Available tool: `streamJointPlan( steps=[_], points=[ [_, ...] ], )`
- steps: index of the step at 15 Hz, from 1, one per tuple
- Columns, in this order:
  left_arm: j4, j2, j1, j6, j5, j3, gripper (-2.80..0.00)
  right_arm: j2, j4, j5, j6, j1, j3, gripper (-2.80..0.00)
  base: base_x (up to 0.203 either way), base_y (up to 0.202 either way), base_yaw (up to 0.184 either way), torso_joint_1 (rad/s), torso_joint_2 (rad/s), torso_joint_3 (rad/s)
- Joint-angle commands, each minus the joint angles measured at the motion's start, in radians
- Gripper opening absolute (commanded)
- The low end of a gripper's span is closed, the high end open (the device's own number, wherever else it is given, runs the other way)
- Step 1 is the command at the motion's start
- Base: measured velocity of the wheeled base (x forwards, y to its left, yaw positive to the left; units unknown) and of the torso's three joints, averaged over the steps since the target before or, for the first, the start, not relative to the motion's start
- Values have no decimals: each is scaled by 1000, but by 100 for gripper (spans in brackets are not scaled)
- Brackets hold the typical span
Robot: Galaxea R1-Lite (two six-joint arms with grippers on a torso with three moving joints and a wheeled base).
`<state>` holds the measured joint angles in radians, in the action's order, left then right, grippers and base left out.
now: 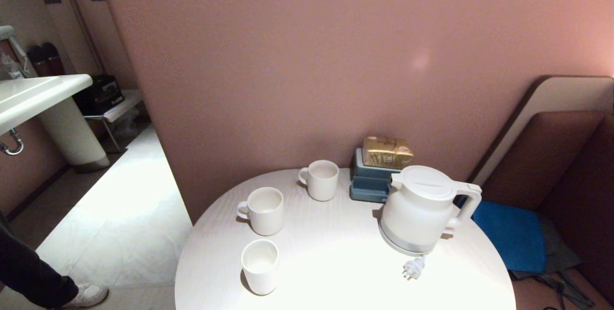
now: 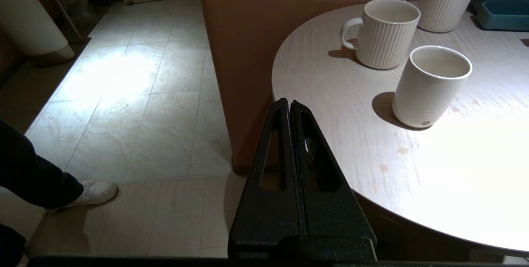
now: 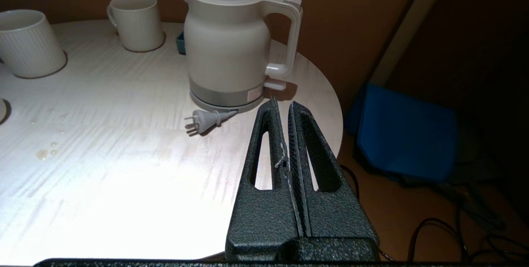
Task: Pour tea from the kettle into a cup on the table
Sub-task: Pick up the kettle
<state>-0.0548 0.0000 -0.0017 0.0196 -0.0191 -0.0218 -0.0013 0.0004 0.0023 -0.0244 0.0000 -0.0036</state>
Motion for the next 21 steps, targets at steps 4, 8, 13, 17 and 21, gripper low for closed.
streamJointPlan(
  steps=[4, 8, 13, 17, 21],
  points=[
    [0, 2, 0, 0, -1, -1, -280, 1, 0, -7, 8, 0, 1, -280, 0, 0, 0, 0, 0, 0],
    [0, 2, 0, 0, -1, 0, -280, 1, 3, -5, 0, 0, -1, -280, 0, 0, 0, 0, 0, 0],
    [0, 2, 0, 0, -1, 0, -280, 1, 10, -7, 1, 0, -3, -280, 0, 0, 0, 0, 0, 0],
    [0, 2, 0, 0, -1, 0, -280, 1, 35, -7, 0, 0, -12, -280, 0, 0, 0, 0, 0, 0],
    [0, 2, 0, 0, 1, 0, -280, 1, 43, -8, -2, 0, -16, -280, 0, 0, 0, 0, 0, 0]
  ],
)
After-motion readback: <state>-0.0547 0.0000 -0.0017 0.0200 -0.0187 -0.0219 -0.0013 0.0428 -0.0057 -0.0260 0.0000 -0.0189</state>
